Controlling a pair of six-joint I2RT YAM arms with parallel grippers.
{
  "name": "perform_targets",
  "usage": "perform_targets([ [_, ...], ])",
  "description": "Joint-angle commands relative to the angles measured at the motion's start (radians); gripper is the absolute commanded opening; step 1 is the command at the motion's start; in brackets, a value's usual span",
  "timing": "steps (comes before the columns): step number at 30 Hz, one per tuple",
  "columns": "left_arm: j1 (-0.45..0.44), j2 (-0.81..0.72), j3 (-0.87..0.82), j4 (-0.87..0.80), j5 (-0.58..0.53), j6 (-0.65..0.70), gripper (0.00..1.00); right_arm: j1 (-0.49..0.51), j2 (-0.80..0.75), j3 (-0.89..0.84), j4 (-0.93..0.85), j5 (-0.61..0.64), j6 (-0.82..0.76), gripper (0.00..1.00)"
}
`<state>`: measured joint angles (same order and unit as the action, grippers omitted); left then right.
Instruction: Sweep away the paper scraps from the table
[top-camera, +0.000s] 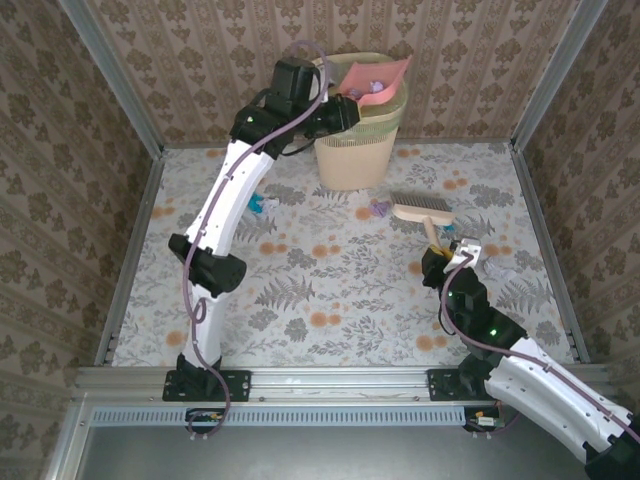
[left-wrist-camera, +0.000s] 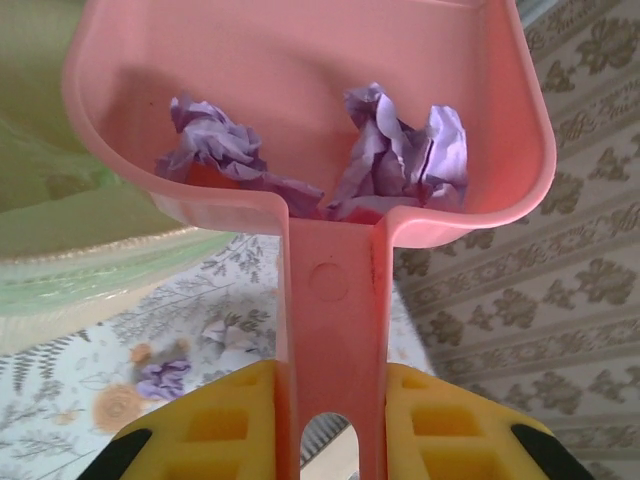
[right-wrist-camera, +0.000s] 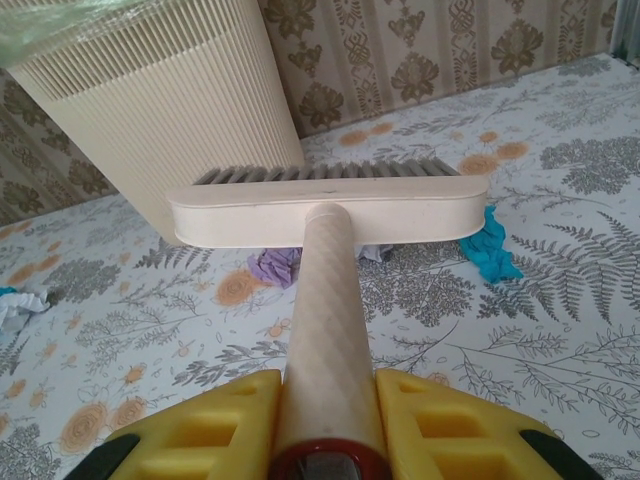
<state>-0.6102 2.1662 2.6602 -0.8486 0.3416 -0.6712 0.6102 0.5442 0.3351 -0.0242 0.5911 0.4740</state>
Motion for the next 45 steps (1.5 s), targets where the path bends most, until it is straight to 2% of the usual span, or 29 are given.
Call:
perform_targets([
  [1,0.030,-0.001,-0.021,0.166,0.124,-0.174,0.00,-0.004,0.005,0.015,0.062,-0.003,-0.012,0.00],
  [11,0.079,0.031,-0.071,0.332,0.144,-0.440,0.00,-0.005,0.043,0.027,0.063,-0.014,-0.010,0.00],
  [17,0.072,0.027,-0.181,0.525,0.174,-0.599,0.00,-0.004,0.041,0.028,0.061,-0.011,-0.018,0.00],
  [21,0.072,0.005,-0.311,0.717,0.179,-0.710,0.00,-0.004,0.043,0.028,0.065,-0.013,-0.023,0.00],
  [24,0.073,-0.001,-0.328,0.750,0.168,-0.728,0.00,-0.004,0.044,0.028,0.067,-0.014,-0.026,0.00],
  [36,0.070,-0.046,-0.556,1.070,0.088,-0.910,0.00,-0.004,0.046,0.027,0.069,-0.012,-0.030,0.00],
  [45,0.073,-0.032,-0.577,1.193,0.063,-0.984,0.00,-0.004,0.055,0.027,0.075,-0.010,-0.035,0.00],
])
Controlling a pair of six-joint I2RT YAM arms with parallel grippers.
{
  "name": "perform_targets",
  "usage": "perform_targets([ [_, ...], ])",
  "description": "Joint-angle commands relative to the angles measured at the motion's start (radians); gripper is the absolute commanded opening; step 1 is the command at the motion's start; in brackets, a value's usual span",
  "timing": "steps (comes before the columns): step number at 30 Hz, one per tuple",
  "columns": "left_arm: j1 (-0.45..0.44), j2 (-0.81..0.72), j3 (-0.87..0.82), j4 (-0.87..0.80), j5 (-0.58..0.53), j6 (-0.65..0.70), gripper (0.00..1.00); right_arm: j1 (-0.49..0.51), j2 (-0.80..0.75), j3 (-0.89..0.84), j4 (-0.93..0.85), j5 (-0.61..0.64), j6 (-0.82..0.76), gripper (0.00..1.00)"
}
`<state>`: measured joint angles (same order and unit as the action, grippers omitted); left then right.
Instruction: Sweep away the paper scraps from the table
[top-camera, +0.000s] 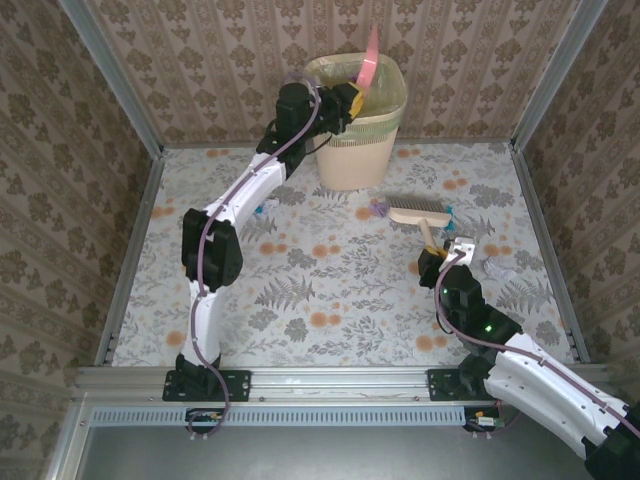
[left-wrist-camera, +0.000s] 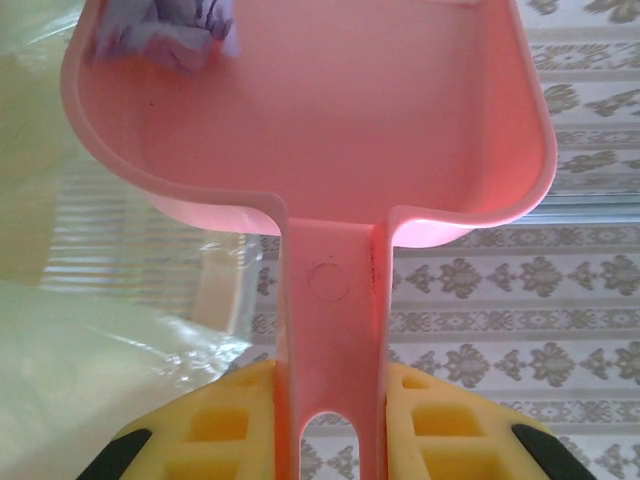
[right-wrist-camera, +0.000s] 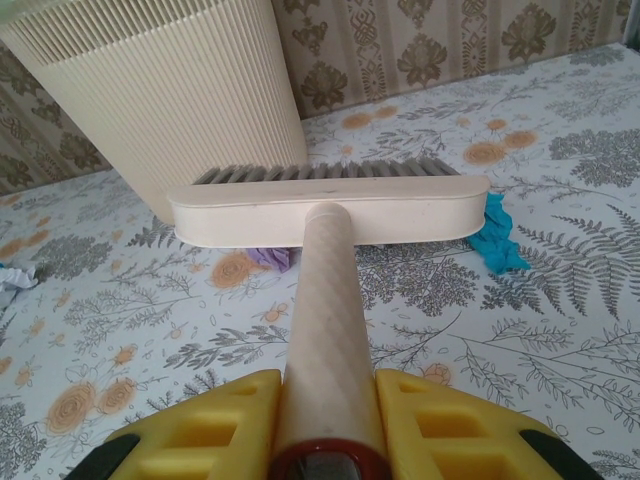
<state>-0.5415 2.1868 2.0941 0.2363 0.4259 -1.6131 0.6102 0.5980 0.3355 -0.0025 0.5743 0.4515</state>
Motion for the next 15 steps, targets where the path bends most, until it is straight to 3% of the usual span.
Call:
perform_targets([
  [1,0.005,-0.052,-0.012,0.116,-0.021,-0.049,0.00,-0.005,0.003,0.026,0.053,0.006,-0.013,0.00],
  [15,-0.001,-0.037,0.009,0.188,0.008,-0.081,0.00,-0.004,0.016,0.023,0.062,0.016,-0.016,0.00],
])
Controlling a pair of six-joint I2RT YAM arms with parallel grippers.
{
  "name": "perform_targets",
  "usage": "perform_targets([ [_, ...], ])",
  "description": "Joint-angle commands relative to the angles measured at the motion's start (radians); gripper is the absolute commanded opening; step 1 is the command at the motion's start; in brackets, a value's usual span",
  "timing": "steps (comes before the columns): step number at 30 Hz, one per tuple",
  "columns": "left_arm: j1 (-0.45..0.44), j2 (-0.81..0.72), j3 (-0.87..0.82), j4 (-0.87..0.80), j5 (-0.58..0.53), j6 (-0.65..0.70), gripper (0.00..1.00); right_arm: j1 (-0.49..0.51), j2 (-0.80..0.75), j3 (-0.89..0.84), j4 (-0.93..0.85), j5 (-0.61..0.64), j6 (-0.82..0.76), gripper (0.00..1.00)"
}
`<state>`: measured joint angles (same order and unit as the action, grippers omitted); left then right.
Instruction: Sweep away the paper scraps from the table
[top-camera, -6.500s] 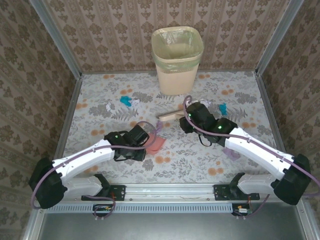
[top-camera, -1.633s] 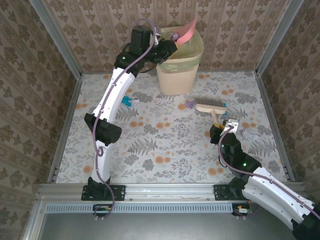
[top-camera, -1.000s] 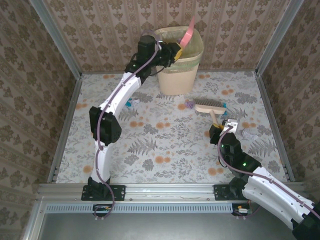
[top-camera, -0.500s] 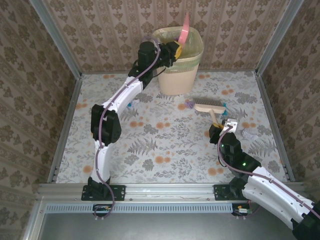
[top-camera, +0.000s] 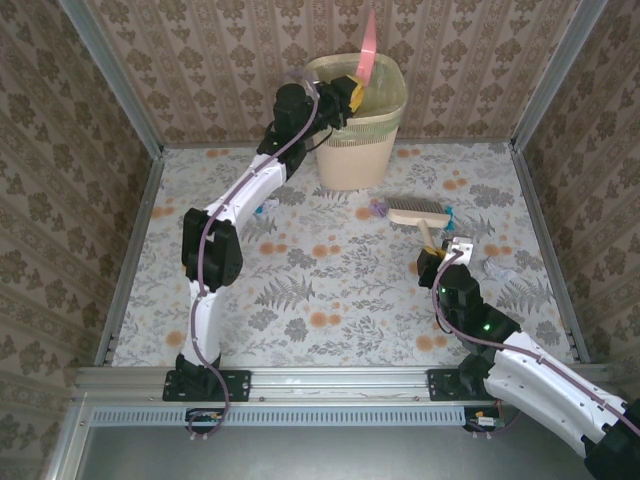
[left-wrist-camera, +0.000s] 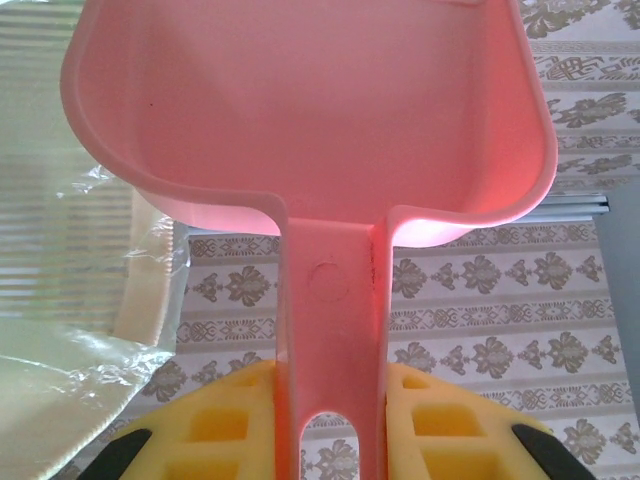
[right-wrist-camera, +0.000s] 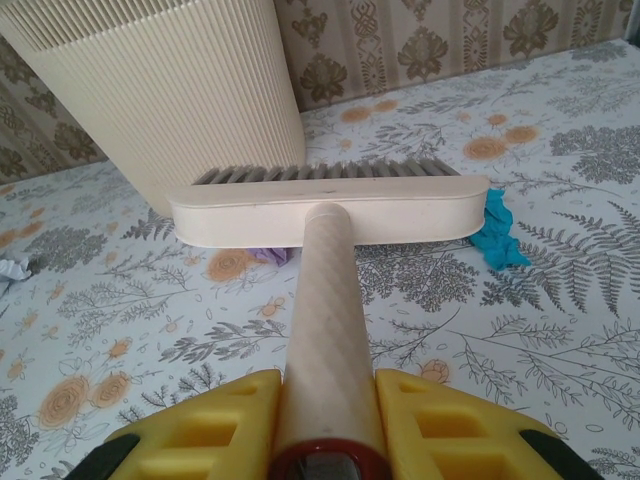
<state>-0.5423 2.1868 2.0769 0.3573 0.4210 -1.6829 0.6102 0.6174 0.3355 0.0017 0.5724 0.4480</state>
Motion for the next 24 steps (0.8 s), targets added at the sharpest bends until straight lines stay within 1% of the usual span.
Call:
perform_targets([
  [1,-0.001,-0.039,0.027,0.068,0.016,-0.009,0.00,-0.004,-0.004,0.022,0.057,0.018,-0.012,0.00],
  [8,-0.007,-0.075,0.018,0.068,0.046,0.021,0.00,-0.004,-0.004,0.022,0.057,0.027,-0.013,0.00],
  [13,-0.017,-0.097,0.087,-0.024,0.122,0.104,0.00,-0.004,-0.013,0.022,0.052,0.040,-0.014,0.00],
  [17,-0.024,-0.162,0.051,-0.073,0.165,0.195,0.00,-0.006,-0.017,0.020,0.048,0.046,-0.014,0.00],
  [21,-0.025,-0.243,0.027,-0.186,0.214,0.329,0.00,-0.006,-0.020,0.022,0.045,0.043,-0.007,0.00],
  [22,-0.028,-0.266,0.009,-0.201,0.251,0.355,0.00,-0.005,-0.020,0.021,0.045,0.041,-0.006,0.00],
  [24,-0.033,-0.328,-0.040,-0.266,0.290,0.441,0.00,-0.006,-0.022,0.020,0.045,0.037,-0.001,0.00],
])
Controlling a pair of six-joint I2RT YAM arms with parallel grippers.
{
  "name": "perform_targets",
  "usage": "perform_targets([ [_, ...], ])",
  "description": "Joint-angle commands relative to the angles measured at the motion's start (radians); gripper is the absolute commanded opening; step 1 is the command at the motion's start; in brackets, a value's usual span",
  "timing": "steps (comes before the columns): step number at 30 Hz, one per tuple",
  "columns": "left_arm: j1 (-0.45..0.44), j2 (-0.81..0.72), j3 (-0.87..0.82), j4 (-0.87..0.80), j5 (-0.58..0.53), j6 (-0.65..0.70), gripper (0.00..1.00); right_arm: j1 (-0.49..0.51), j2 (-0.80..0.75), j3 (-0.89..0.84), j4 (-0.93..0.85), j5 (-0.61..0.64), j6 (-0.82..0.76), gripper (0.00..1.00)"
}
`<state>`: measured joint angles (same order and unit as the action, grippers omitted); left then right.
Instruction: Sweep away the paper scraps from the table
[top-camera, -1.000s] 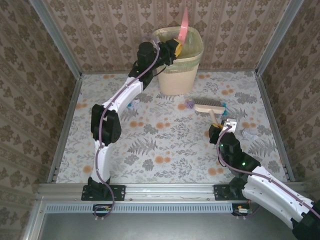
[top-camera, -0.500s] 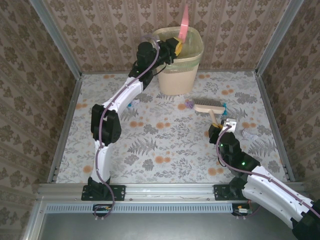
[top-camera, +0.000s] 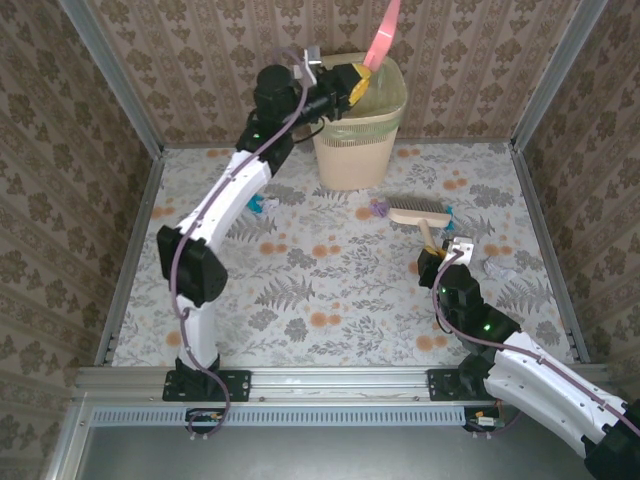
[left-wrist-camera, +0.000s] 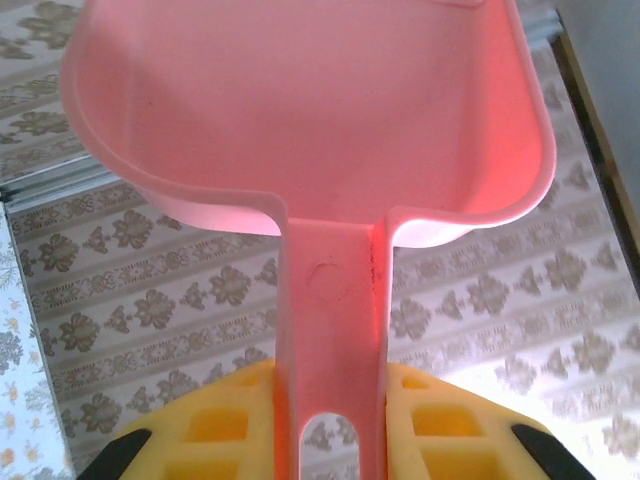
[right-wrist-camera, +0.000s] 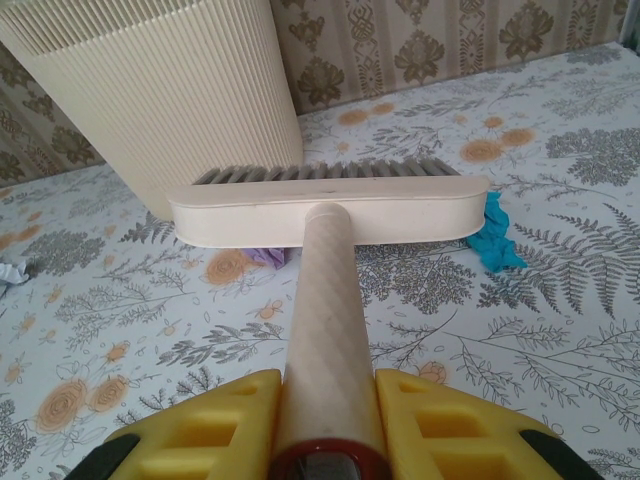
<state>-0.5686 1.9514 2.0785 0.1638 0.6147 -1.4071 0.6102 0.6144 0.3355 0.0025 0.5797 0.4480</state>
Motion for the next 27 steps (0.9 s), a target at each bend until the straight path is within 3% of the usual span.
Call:
perform_targets([
  [1,-0.008,-0.127,-0.069,-0.106,0.108,0.210,0.00,-0.006,-0.019,0.020,0.042,0.028,0.000,0.00],
  [8,-0.015,-0.470,-0.398,-0.401,0.035,0.608,0.00,-0.006,-0.020,0.016,0.050,0.002,0.020,0.00],
  [15,-0.046,-0.756,-0.647,-0.751,-0.331,0.938,0.00,-0.007,-0.016,0.007,0.067,-0.024,0.064,0.00],
  [19,-0.064,-0.883,-0.823,-0.805,-0.422,1.018,0.00,-0.007,-0.033,0.002,0.074,-0.037,0.073,0.00],
  [27,-0.148,-0.996,-1.110,-0.817,-0.631,1.020,0.00,-0.009,-0.065,-0.021,0.130,-0.073,0.057,0.00],
])
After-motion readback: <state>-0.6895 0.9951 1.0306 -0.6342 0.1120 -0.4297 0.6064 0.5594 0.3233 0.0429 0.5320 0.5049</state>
